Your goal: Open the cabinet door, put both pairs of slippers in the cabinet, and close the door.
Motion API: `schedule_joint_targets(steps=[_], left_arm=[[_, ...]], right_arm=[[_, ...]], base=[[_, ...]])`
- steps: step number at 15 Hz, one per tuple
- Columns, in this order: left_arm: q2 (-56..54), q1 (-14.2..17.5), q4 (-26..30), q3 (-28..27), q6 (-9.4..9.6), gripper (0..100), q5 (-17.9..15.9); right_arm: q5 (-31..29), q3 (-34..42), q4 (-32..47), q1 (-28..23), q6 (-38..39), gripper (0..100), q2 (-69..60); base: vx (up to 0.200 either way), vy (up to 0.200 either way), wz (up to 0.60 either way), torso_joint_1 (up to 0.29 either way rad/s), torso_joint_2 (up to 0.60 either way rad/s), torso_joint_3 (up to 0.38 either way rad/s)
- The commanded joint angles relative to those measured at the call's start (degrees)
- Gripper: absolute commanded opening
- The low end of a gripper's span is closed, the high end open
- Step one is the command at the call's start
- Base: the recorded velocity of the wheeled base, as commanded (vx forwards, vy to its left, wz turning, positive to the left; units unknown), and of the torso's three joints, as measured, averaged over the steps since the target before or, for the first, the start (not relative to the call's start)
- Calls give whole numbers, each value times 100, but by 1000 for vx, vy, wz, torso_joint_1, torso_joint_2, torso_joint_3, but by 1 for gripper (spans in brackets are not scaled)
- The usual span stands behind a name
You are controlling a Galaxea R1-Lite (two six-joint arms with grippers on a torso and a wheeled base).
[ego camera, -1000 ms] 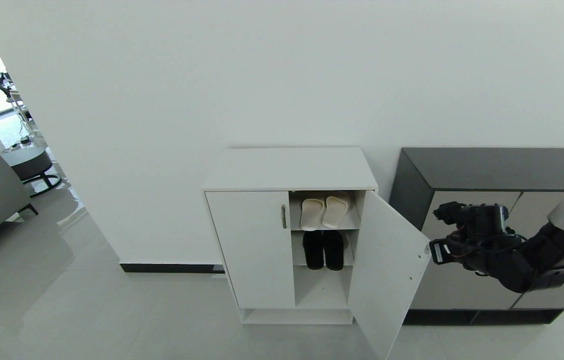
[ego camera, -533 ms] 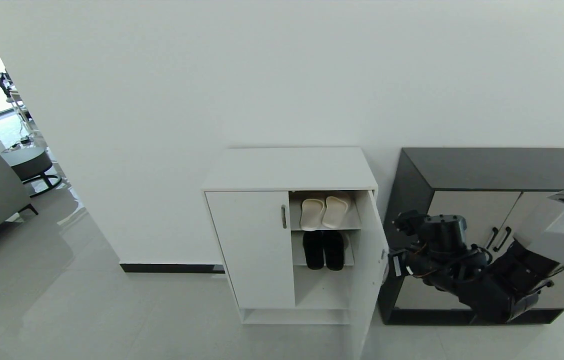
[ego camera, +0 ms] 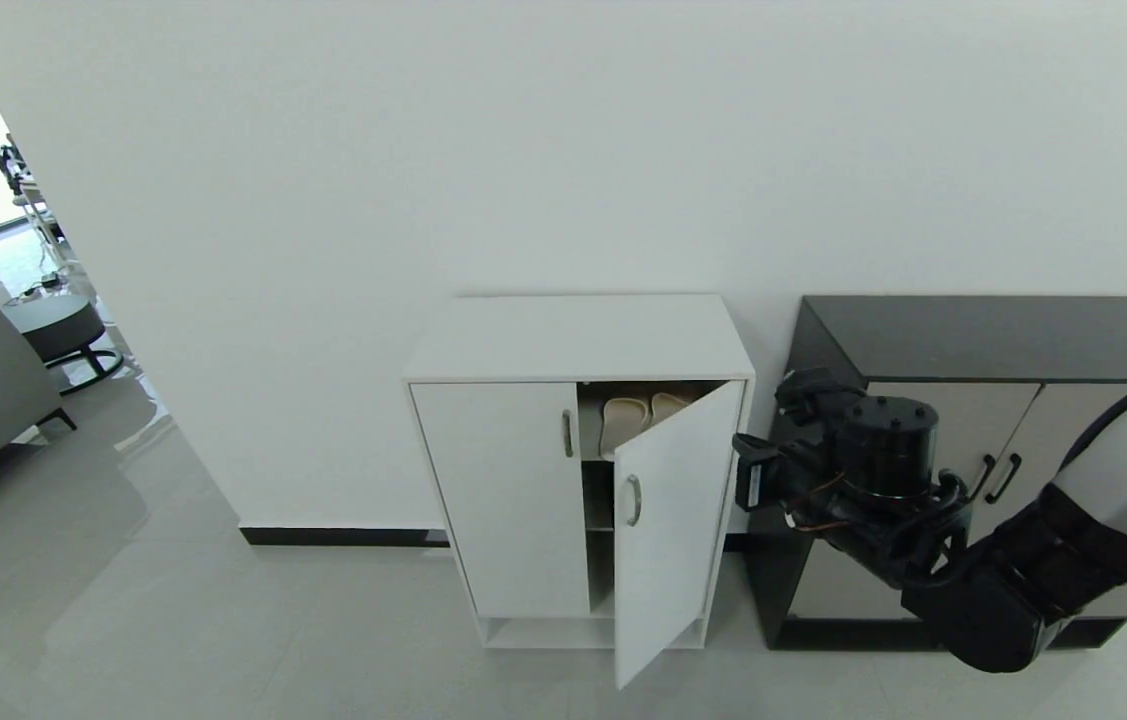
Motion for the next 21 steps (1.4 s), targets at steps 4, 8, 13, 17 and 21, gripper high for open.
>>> schedule_joint_targets(steps=[4, 8, 13, 17, 21], left_arm=[[7, 4, -1, 0, -1, 0, -2], [7, 4, -1, 0, -1, 0, -2], [7, 4, -1, 0, -1, 0, 16], [7, 4, -1, 0, -1, 0, 16], [7, 4, -1, 0, 8, 0, 16]], right_arm=[[-2, -8, -810, 134, 138, 0, -203], [-11, 124, -898, 328, 129, 0, -388], [-11, 150, -898, 442, 121, 0, -291], [-19, 211, -898, 556, 112, 0, -19], [-169, 185, -889, 697, 94, 0, 377]], base=[[0, 0, 0, 0, 0, 0], [0, 0, 0, 0, 0, 0], [0, 0, 0, 0, 0, 0], [0, 0, 0, 0, 0, 0], [100, 0, 0, 1, 2, 2]])
